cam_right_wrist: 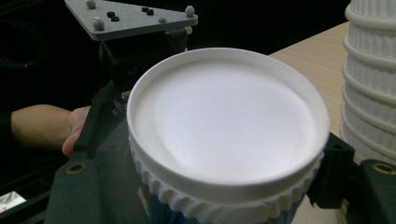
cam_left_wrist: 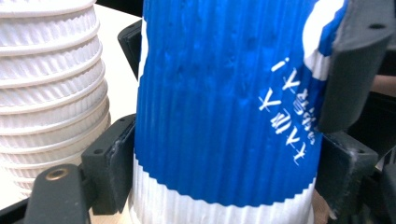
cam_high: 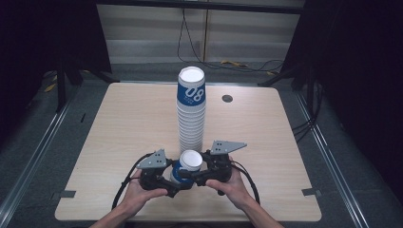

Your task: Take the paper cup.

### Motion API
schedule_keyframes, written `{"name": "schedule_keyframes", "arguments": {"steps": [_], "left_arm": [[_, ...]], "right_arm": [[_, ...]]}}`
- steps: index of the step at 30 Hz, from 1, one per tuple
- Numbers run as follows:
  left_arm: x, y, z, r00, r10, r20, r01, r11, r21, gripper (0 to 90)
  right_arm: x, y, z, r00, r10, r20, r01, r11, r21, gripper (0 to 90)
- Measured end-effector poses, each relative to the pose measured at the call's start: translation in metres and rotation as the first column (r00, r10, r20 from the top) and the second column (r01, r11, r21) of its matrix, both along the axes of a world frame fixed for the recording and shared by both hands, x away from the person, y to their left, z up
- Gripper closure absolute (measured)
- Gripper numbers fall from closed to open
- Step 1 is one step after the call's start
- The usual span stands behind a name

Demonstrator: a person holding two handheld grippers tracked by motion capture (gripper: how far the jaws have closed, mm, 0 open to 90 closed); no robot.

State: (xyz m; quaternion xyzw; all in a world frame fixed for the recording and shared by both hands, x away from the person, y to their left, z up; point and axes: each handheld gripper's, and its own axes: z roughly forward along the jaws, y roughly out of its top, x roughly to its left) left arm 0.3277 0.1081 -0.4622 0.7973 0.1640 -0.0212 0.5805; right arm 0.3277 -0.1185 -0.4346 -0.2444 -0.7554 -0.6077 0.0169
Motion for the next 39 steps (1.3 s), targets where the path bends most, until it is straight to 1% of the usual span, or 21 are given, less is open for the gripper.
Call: {"name": "schedule_keyframes", "arguments": {"steps": [2, 5, 7, 8, 11, 13, 15, 16, 20, 23, 24, 25, 26, 30, 31, 33, 35, 36, 37, 38, 39], "left_arm": [[0.001, 0.0, 0.0, 1.0, -0.008, 0.004, 0.008, 0.9999, 0.008, 19.5], [0.001, 0.0, 0.0, 0.9997, -0.023, -0.013, 0.023, 0.9997, 0.012, 19.9], [0.001, 0.0, 0.0, 0.9995, -0.026, -0.018, 0.027, 0.9995, 0.017, 19.9], [0.001, 0.0, 0.0, 0.9992, -0.029, -0.028, 0.03, 0.9993, 0.023, 20.0], [0.001, -0.001, 0.0, 0.9991, -0.035, -0.023, 0.036, 0.9986, 0.038, 20.0], [0.001, -0.001, -0.001, 0.9988, -0.036, -0.032, 0.037, 0.9985, 0.039, 20.0], [0.001, -0.001, -0.001, 0.9987, -0.037, -0.035, 0.039, 0.9982, 0.045, 20.0], [0.002, 0.0, -0.001, 0.9984, -0.036, -0.043, 0.038, 0.9975, 0.059, 20.0], [0.003, 0.002, -0.001, 0.9982, -0.037, -0.047, 0.04, 0.9968, 0.069, 20.1], [0.004, 0.002, -0.001, 0.9976, -0.033, -0.06, 0.038, 0.9963, 0.078, 20.3], [0.004, 0.002, -0.001, 0.9978, -0.034, -0.057, 0.039, 0.9958, 0.083, 20.3], [0.004, 0.002, -0.001, 0.9979, -0.029, -0.058, 0.034, 0.9954, 0.09, 20.3], [0.005, 0.003, -0.002, 0.9968, -0.016, -0.078, 0.024, 0.994, 0.107, 20.4], [0.007, 0.006, -0.003, 0.9962, -0.004, -0.087, 0.014, 0.9934, 0.114, 20.5], [0.008, 0.007, -0.002, 0.9957, -0.002, -0.093, 0.012, 0.9943, 0.106, 20.5], [0.01, 0.01, -0.002, 0.9954, 0.009, -0.095, 0.002, 0.9932, 0.116, 20.6], [0.012, 0.013, -0.003, 0.9948, 0.012, -0.101, 0.0, 0.9925, 0.122, 20.6], [0.012, 0.013, -0.003, 0.995, 0.013, -0.099, 0.0, 0.9917, 0.128, 20.6], [0.013, 0.014, -0.003, 0.995, 0.013, -0.099, 0.0, 0.9913, 0.132, 20.7], [0.013, 0.014, -0.003, 0.9949, 0.009, -0.101, 0.005, 0.9903, 0.139, 20.7], [0.013, 0.014, -0.002, 0.9946, 0.007, -0.104, 0.01, 0.9877, 0.156, 20.6]], "right_arm": [[0.0, 0.0, 0.0, 1.0, 0.005, -0.001, -0.005, 1.0, -0.003, 26.7], [-0.001, 0.001, 0.001, 0.9998, 0.018, -0.002, -0.018, 1.0, -0.022, 25.8], [-0.001, 0.001, 0.001, 0.9998, 0.021, -0.005, -0.021, 0.999, -0.025, 25.6], [-0.001, 0.0, 0.002, 0.9998, 0.022, -0.002, -0.022, 0.999, -0.026, 24.0], [0.0, 0.0, 0.002, 0.9997, 0.025, -0.002, -0.025, 0.999, -0.023, 21.5], [-0.001, -0.001, 0.003, 0.9995, 0.03, -0.011, -0.031, 0.999, -0.022, 20.0], [0.0, -0.002, 0.004, 0.9991, 0.038, -0.021, -0.039, 0.999, -0.036, 20.6], [0.001, -0.003, 0.004, 0.9987, 0.04, -0.03, -0.042, 0.998, -0.044, 20.6], [0.001, -0.005, 0.007, 0.9987, 0.04, -0.031, -0.042, 0.998, -0.04, 18.9], [0.0, -0.005, 0.009, 0.9992, 0.033, -0.023, -0.034, 0.998, -0.057, 15.0], [0.001, -0.006, 0.009, 0.9993, 0.03, -0.025, -0.031, 0.998, -0.062, 14.0], [0.001, -0.007, 0.009, 0.9993, 0.028, -0.025, -0.03, 0.997, -0.065, 14.0], [0.002, -0.008, 0.009, 0.9996, 0.02, -0.021, -0.021, 0.996, -0.083, 14.1], [0.004, -0.012, 0.012, 0.9995, 0.018, -0.025, -0.02, 0.996, -0.092, 14.4], [0.005, -0.013, 0.013, 0.9996, 0.016, -0.024, -0.019, 0.995, -0.095, 14.4], [0.006, -0.014, 0.014, 0.9996, 0.018, -0.022, -0.021, 0.994, -0.106, 14.4], [0.008, -0.016, 0.013, 0.9996, 0.016, -0.024, -0.019, 0.991, -0.129, 13.9], [0.008, -0.016, 0.013, 0.9996, 0.016, -0.024, -0.019, 0.991, -0.129, 13.9], [0.008, -0.016, 0.013, 0.9996, 0.019, -0.021, -0.022, 0.988, -0.154, 14.1], [0.008, -0.016, 0.013, 0.9996, 0.019, -0.021, -0.022, 0.988, -0.154, 14.1], [0.008, -0.017, 0.013, 0.9997, 0.015, -0.02, -0.019, 0.984, -0.178, 14.7]]}}
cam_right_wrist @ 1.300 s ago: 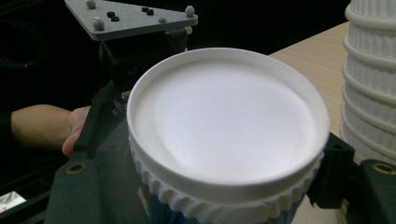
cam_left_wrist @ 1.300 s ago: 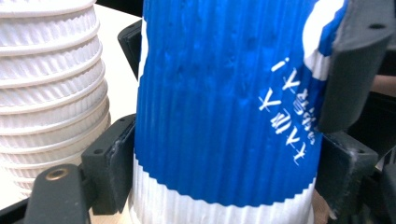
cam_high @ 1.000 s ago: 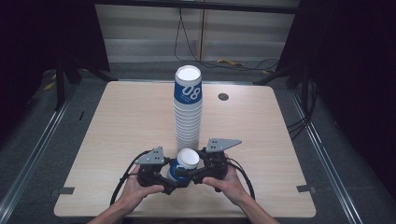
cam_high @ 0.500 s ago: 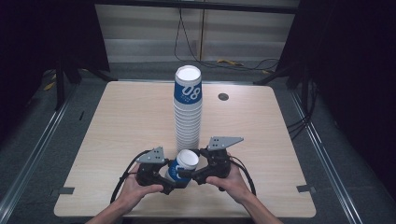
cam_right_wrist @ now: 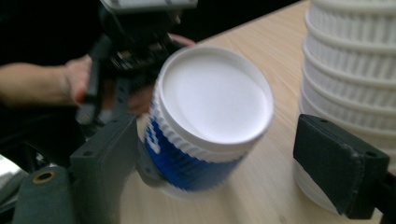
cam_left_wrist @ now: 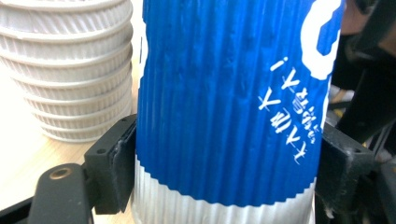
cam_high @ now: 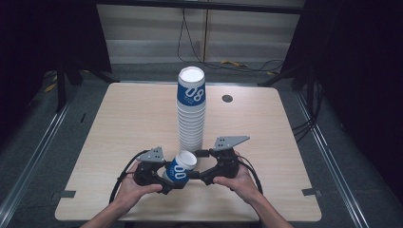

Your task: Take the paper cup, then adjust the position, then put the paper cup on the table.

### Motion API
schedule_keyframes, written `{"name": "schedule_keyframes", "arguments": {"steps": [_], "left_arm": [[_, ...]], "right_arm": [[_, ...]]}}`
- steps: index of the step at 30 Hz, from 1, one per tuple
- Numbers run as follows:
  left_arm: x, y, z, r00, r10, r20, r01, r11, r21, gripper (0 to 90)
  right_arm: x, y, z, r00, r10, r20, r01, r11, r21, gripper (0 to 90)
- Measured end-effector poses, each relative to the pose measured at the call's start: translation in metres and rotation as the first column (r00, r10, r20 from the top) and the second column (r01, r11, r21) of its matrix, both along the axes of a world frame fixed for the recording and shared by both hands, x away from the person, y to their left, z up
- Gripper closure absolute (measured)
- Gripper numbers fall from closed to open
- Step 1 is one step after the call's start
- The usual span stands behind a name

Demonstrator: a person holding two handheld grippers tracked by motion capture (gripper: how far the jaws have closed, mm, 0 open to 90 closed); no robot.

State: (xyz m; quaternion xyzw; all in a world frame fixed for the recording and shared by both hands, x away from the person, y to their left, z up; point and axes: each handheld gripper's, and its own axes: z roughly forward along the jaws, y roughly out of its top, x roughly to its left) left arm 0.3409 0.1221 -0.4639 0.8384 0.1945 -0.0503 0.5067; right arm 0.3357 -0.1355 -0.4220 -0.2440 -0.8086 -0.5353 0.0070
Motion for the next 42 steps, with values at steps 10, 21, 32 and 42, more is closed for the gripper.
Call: {"name": "schedule_keyframes", "arguments": {"steps": [10, 21, 32, 42], "left_arm": [[-0.0008, 0.0, 0.0034, 0.9998, -0.022, 0.003, 0.021, 0.9969, 0.076, 21.0], [0.0028, -0.0011, 0.0049, 0.9993, -0.038, 0.006, 0.036, 0.9904, 0.133, 21.3], [0.0052, -0.004, 0.0033, 0.9988, -0.049, 0.001, 0.048, 0.9812, 0.187, 21.7], [0.0012, -0.0051, 0.0078, 0.9984, -0.055, 0.012, 0.05, 0.9731, 0.225, 21.8]], "right_arm": [[-0.0016, -0.0027, -0.0019, 0.9995, -0.009, -0.029, 0.006, 0.995, -0.103, 16.4], [-0.0024, -0.0058, -0.0033, 0.9985, 0.013, -0.053, -0.02, 0.99, -0.137, 15.9], [0.0021, -0.0053, -0.0056, 0.996, 0.046, -0.077, -0.058, 0.984, -0.171, 14.9], [-0.0019, -0.001, -0.007, 0.9954, 0.071, -0.065, -0.084, 0.969, -0.234, 17.8]]}}
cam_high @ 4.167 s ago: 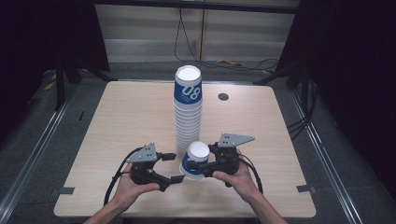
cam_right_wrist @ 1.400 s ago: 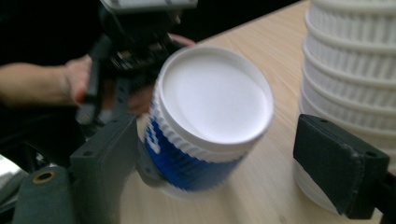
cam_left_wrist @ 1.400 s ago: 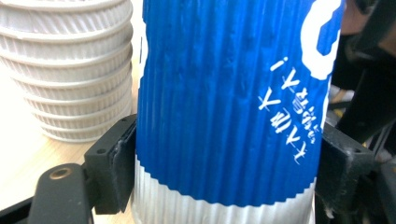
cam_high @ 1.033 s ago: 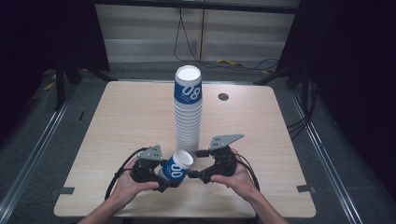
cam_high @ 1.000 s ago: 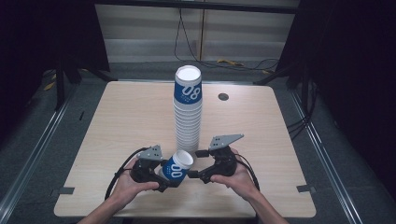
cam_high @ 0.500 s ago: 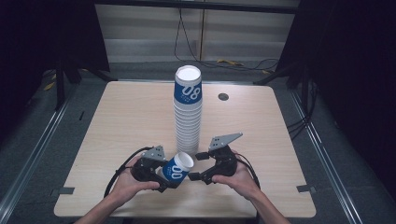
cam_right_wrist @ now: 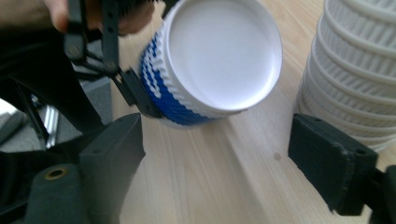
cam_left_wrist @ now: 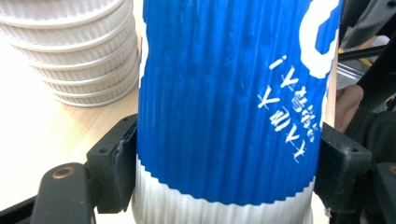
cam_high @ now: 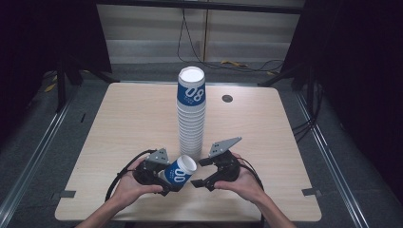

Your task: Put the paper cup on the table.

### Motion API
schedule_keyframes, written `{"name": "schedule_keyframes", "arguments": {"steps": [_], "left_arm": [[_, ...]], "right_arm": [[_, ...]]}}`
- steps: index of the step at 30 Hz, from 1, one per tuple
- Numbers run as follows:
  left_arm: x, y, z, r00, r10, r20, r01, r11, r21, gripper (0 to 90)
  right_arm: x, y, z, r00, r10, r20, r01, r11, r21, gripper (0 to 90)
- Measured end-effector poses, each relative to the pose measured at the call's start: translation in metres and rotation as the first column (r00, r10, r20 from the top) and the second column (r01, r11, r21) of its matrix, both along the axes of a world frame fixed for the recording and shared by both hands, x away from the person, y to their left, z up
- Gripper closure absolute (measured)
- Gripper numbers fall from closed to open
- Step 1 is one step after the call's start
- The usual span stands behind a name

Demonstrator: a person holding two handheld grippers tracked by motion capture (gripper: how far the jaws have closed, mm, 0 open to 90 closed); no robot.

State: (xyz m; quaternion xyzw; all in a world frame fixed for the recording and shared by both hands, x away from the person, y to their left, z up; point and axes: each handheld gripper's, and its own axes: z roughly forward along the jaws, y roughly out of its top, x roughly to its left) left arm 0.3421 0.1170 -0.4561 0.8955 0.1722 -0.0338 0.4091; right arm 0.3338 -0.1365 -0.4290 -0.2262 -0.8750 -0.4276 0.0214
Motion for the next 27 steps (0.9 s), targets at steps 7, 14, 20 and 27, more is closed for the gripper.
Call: {"name": "schedule_keyframes", "arguments": {"steps": [7, 14, 20, 27], "left_arm": [[-0.001, -0.007, 0.007, 0.9979, -0.056, 0.031, 0.054, 0.9962, 0.069, 21.8], [-0.005, -0.011, 0.009, 0.9955, -0.08, 0.051, 0.074, 0.9908, 0.113, 21.8], [-0.007, -0.018, 0.009, 0.9927, -0.112, 0.044, 0.103, 0.9792, 0.175, 21.7], [-0.009, -0.027, 0.015, 0.9837, -0.167, 0.066, 0.147, 0.9601, 0.238, 21.6]], "right_arm": [[-0.003, 0.008, 0.0, 0.9974, 0.07, -0.017, -0.072, 0.992, -0.103, 14.2], [-0.003, 0.013, -0.001, 0.9953, 0.094, -0.026, -0.097, 0.979, -0.178, 17.4], [-0.002, 0.013, 0.002, 0.9946, 0.098, -0.034, -0.103, 0.971, -0.214, 15.3], [-0.003, 0.019, 0.0, 0.9882, 0.143, -0.054, -0.152, 0.957, -0.248, 14.8]]}}
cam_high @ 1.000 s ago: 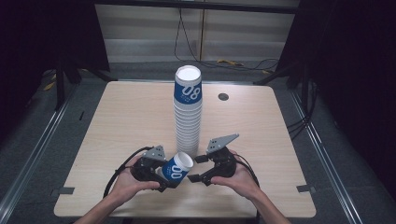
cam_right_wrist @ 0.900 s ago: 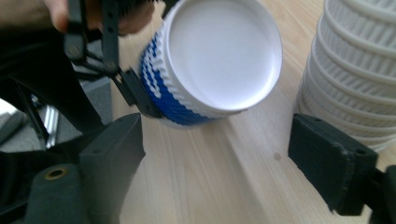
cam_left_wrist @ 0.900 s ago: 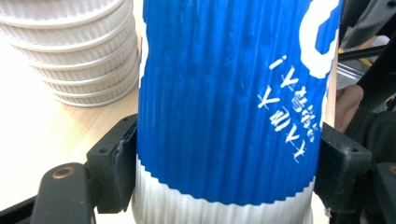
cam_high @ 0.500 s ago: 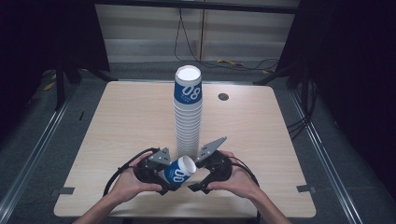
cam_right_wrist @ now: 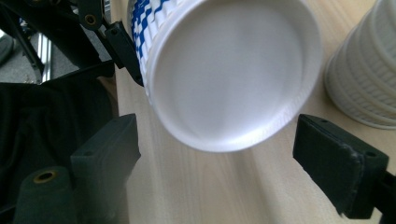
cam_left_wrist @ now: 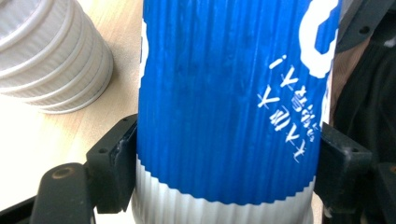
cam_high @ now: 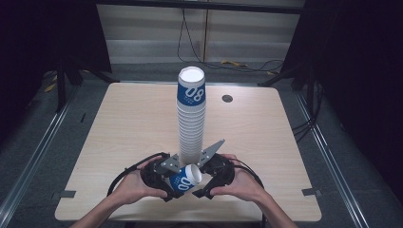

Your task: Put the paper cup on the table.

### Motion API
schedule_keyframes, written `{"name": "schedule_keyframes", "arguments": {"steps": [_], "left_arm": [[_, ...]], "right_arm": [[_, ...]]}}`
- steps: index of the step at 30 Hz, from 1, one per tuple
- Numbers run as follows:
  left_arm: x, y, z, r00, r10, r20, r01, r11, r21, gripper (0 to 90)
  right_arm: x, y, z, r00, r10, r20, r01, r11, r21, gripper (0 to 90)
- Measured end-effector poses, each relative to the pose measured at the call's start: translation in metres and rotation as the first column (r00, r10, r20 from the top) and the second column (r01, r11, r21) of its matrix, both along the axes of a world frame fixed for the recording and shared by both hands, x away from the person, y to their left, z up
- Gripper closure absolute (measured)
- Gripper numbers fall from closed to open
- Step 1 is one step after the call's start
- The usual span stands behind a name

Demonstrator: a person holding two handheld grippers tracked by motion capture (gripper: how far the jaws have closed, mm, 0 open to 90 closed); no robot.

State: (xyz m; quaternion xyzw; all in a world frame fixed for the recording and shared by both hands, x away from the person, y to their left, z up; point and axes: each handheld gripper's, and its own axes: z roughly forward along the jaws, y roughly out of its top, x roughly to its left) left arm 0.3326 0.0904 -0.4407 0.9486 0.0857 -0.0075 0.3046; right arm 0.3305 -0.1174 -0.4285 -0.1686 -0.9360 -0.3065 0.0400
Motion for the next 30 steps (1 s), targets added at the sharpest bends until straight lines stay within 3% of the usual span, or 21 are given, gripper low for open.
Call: {"name": "schedule_keyframes", "arguments": {"steps": [8, 18, 20, 23, 25, 27, 29, 30], "left_arm": [[0.003, -0.01, -0.007, 0.9995, -0.032, -0.007, 0.032, 0.9982, 0.051, 21.6], [0.002, -0.014, -0.005, 0.9993, -0.037, 0.01, 0.037, 0.9978, 0.056, 21.6], [0.003, -0.014, -0.004, 0.9992, -0.038, 0.016, 0.037, 0.9974, 0.062, 21.6], [0.003, -0.014, -0.004, 0.9991, -0.039, 0.016, 0.038, 0.9973, 0.063, 21.6], [0.002, -0.015, -0.005, 0.9984, -0.052, 0.023, 0.05, 0.9949, 0.088, 21.6], [0.0, -0.017, -0.008, 0.9981, -0.059, 0.017, 0.057, 0.995, 0.082, 21.6], [0.0, -0.02, -0.007, 0.9946, -0.097, 0.037, 0.093, 0.9899, 0.107, 21.6], [-0.002, -0.021, -0.008, 0.9971, -0.072, 0.022, 0.07, 0.9942, 0.082, 21.6]], "right_arm": [[0.002, 0.001, -0.001, 0.9999, 0.003, -0.013, -0.003, 1.0, 0.001, 15.9], [0.007, 0.004, 0.002, 0.9991, 0.032, -0.027, -0.032, 0.999, -0.013, 20.8], [0.01, 0.006, 0.004, 0.999, 0.036, -0.027, -0.035, 0.999, 0.01, 21.9], [0.012, 0.009, 0.004, 0.9985, 0.042, -0.036, -0.042, 0.999, 0.005, 21.3], [0.013, 0.01, 0.002, 0.9977, 0.056, -0.037, -0.057, 0.998, -0.003, 21.7], [0.012, 0.011, 0.001, 0.997, 0.062, -0.047, -0.063, 0.998, -0.01, 23.1], [0.012, 0.011, 0.001, 0.9965, 0.068, -0.049, -0.068, 0.998, 0.003, 24.4], [0.013, 0.012, 0.001, 0.9966, 0.073, -0.038, -0.073, 0.997, 0.001, 24.0]]}}
